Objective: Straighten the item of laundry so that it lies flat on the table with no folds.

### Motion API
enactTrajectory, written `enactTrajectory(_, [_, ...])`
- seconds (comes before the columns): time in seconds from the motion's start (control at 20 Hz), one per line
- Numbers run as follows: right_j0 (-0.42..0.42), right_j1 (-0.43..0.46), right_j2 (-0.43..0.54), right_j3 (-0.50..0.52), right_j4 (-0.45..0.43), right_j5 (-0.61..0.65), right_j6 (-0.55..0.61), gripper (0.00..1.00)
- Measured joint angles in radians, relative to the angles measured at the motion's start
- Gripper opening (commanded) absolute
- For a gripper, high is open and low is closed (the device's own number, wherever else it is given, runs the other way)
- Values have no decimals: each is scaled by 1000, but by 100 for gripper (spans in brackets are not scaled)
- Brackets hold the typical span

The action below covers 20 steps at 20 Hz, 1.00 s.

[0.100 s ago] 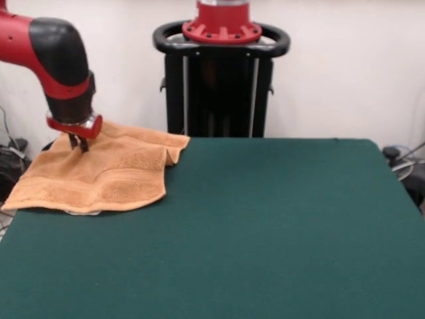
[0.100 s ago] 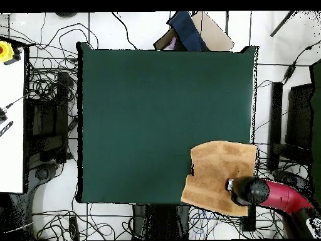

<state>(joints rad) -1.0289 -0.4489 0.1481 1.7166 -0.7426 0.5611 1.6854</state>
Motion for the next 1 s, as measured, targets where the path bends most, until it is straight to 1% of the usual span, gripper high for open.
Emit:
enactTrajectory(0.05, [-14, -1, 9, 0, 0, 1, -13, 100])
enactTrajectory(0.15, [-47, -10, 21, 1, 0, 0, -28, 100])
enactTrajectory(0.3, [-56, -27, 31, 2, 2, 0, -28, 100])
enactTrajectory(0.6, [23, -118, 31, 4, 42, 0, -28, 100])
enactTrajectory(0.7, [66, -162, 32, 4, 78, 0, -28, 100])
enactTrajectory(1.0, [146, -213, 32, 4, 163, 0, -28, 100])
